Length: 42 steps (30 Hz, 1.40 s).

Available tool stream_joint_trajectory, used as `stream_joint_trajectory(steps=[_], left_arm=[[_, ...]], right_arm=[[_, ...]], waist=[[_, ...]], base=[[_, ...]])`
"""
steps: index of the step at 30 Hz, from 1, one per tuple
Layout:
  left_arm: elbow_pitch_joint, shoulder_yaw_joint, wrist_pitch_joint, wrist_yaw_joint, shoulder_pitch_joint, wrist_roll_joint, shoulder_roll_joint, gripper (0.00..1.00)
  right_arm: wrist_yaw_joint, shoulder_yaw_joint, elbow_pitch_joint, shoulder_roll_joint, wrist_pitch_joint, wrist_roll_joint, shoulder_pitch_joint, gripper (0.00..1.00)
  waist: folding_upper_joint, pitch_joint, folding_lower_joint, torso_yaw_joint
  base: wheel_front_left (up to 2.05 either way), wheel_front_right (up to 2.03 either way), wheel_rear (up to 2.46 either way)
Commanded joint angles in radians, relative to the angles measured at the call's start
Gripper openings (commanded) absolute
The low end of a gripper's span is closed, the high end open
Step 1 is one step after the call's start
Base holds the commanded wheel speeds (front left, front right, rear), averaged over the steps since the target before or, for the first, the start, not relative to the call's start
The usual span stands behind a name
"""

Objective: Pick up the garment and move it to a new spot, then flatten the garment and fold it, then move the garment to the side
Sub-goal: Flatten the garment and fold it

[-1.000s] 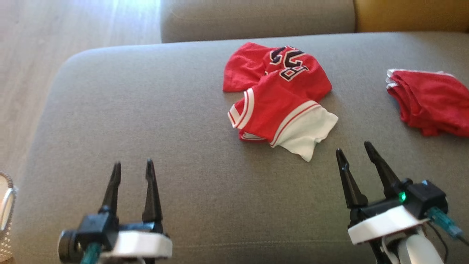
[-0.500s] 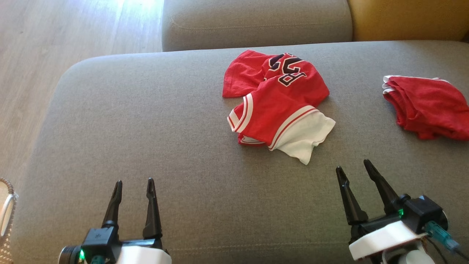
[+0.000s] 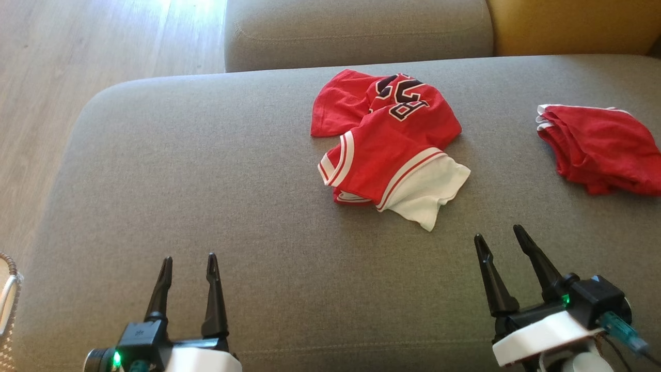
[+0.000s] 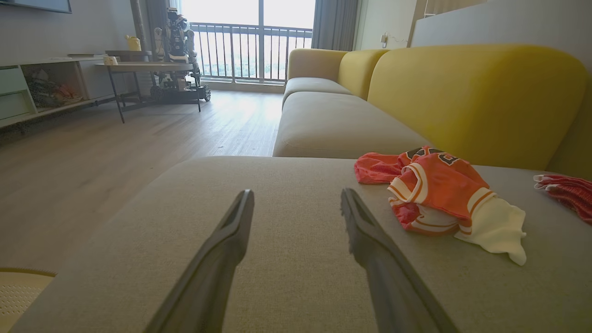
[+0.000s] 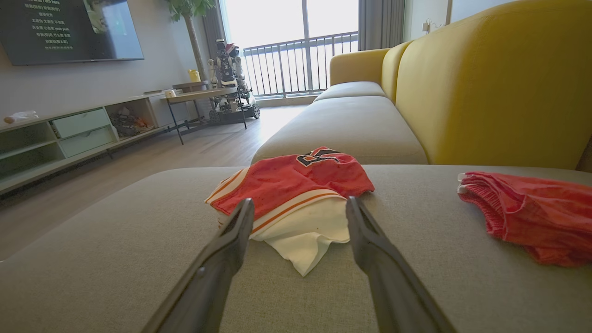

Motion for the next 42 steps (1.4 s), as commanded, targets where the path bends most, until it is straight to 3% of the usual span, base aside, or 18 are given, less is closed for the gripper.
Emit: stream_joint_trajectory(steps=[1,9,14,16,21,27,35,42], left_arm=[[-0.027,0.024,-0.005,0.004,-0.035,0.003,-0.003,1.0],[0.008,0.033,-0.005,-0.006,-0.038,-0.078,-0.003,1.0],[0.116,-0.044,-0.005,-0.062,-0.12,-0.123,-0.003,1.0],[0.164,-0.098,-0.005,-0.084,-0.189,-0.171,-0.003,1.0],[0.29,-0.178,-0.005,-0.126,-0.37,-0.42,-0.003,1.0],[0.438,-0.281,-0.005,-0.183,-0.554,-0.544,-0.003,1.0],[0.587,-0.381,-0.005,-0.165,-0.695,-0.669,-0.003,1.0],[0.593,-0.363,-0.005,-0.139,-0.75,-0.674,-0.003,1.0]], right_arm=[[0.0,0.019,-0.029,0.0,-0.009,0.005,-0.019,1.0],[0.0,0.02,-0.027,0.0,-0.009,0.01,-0.027,1.0],[0.0,0.015,-0.035,0.0,-0.009,0.008,-0.041,1.0],[0.0,0.017,-0.041,0.0,-0.009,0.004,-0.052,1.0],[0.0,0.016,-0.054,0.0,-0.009,0.013,-0.095,1.0],[0.0,-0.003,-0.073,0.0,-0.009,0.002,-0.132,1.0],[0.0,-0.004,-0.079,0.0,-0.009,0.006,-0.156,1.0],[0.0,-0.006,-0.082,0.0,-0.009,0.012,-0.165,1.0]], waist=[[0.0,0.0,0.0001,0.0],[0.0,0.011,0.0001,-0.012],[0.0,0.048,0.0001,-0.024],[0.0,0.073,0.0001,-0.03],[0.0,0.151,0.0001,-0.068],[0.0,0.218,0.0001,-0.116],[0.0,0.257,0.0001,-0.167],[0.0,0.273,0.0001,-0.185]], base=[[0.0,0.0,0.0],[0.0,0.0,0.0],[0.0,0.0,0.0],[0.0,0.0,0.0],[0.0,0.0,0.0],[0.0,0.0,0.0],[0.0,0.0,0.0],[0.0,0.0,0.0]])
